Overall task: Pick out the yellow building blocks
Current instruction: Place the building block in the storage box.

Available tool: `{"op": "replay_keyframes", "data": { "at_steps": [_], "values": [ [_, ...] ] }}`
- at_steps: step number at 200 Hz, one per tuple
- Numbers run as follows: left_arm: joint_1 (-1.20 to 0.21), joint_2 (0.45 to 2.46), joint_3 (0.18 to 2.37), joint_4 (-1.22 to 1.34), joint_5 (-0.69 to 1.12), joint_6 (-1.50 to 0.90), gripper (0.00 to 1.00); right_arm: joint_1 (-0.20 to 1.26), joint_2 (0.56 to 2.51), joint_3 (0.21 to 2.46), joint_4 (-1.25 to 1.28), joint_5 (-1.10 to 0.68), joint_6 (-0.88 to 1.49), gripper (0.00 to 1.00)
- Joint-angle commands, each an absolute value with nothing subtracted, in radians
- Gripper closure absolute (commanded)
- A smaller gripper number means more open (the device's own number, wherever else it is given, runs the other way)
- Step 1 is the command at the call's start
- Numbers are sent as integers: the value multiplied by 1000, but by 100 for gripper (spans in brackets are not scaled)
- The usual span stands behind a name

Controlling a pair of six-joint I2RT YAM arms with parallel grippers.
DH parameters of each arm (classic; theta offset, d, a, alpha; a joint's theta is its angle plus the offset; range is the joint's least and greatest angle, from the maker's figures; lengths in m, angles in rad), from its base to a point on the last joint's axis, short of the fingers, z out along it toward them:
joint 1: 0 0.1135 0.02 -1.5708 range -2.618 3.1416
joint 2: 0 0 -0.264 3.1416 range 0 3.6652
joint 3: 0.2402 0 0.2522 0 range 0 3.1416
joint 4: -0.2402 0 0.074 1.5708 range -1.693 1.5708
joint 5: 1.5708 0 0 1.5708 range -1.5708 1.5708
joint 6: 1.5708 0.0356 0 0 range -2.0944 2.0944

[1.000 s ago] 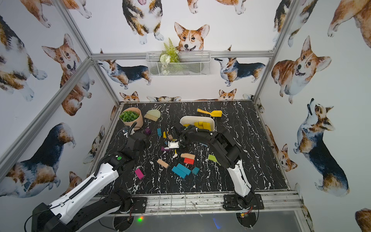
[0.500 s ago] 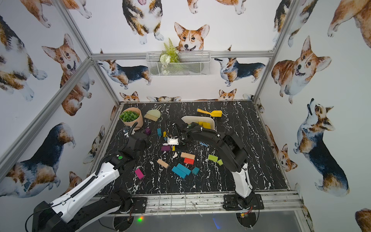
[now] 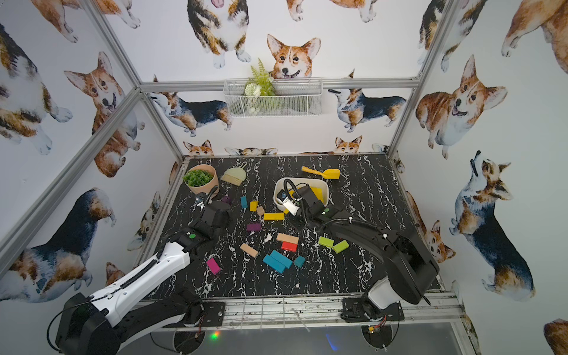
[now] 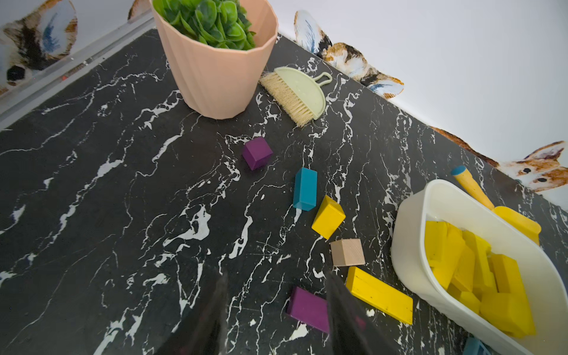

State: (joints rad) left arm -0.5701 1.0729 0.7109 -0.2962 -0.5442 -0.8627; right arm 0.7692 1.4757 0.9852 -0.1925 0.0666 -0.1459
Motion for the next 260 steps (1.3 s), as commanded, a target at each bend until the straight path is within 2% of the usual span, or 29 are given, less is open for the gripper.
{"op": "replay_keyframes", "data": {
  "at_steps": [1, 29, 70, 84, 103, 156, 186, 208, 228, 260],
  "values": [
    [-568, 1107, 717, -226, -509, -857, 45, 752, 1468, 1007, -228, 278, 178, 100],
    [-567, 1157, 737, -209, -489, -828, 43, 694, 1570, 1139, -425, 192, 308, 100],
    [-560, 1199, 747, -219, -488, -798, 41, 687, 1735, 1288, -509, 109, 324, 98],
    [-560, 1199, 742, -221, -485, -796, 41, 687, 1770, 1319, -516, 116, 327, 93],
    [-560, 1196, 739, -222, -481, -787, 41, 686, 1807, 1352, -538, 138, 330, 80],
    [-558, 1213, 760, -226, -461, -729, 41, 680, 1868, 1395, -564, 161, 321, 68],
    [-559, 1216, 789, -222, -451, -669, 39, 678, 1878, 1410, -577, 177, 310, 56],
    [-558, 1215, 796, -186, -434, -601, 34, 677, 1866, 1410, -575, 182, 300, 49],
    [-557, 1230, 808, -138, -418, -522, 28, 677, 1839, 1401, -570, 178, 292, 48],
    [-552, 1290, 819, -11, -346, -288, 30, 678, 1683, 1280, -438, 130, 270, 48]
  ]
}}
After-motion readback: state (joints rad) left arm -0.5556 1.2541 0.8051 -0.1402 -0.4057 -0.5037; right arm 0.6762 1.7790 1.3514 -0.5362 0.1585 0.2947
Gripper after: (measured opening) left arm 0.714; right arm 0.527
